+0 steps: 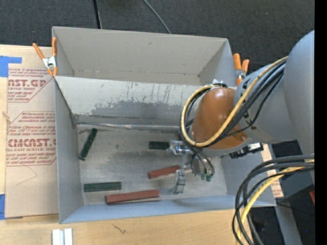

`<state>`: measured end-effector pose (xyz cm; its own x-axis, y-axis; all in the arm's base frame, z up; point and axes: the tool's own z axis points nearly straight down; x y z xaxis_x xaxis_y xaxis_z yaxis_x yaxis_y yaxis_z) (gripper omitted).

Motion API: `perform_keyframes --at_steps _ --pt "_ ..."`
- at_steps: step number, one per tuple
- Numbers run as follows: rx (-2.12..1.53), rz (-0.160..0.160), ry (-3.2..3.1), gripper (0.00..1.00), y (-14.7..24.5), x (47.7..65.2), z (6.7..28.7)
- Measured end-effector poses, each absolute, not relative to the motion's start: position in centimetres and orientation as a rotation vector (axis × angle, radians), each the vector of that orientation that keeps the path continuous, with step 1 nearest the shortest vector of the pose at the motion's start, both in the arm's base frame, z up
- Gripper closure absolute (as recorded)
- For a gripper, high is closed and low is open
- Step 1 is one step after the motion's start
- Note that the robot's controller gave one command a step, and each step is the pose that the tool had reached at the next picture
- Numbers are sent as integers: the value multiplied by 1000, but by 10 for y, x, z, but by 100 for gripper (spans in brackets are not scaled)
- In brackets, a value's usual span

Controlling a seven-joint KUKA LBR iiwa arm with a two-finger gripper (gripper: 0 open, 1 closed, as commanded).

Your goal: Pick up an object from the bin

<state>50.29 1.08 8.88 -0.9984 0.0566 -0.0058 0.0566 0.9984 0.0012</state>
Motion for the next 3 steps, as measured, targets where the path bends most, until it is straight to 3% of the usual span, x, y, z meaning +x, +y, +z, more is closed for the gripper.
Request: perform_keyframes --at_steps 1,2,3 --pt "83 0 3137 100 13 513 71" --pt "83 1 3137 100 13 513 71" --pt "-23 0 3144 100 -14 500 281"
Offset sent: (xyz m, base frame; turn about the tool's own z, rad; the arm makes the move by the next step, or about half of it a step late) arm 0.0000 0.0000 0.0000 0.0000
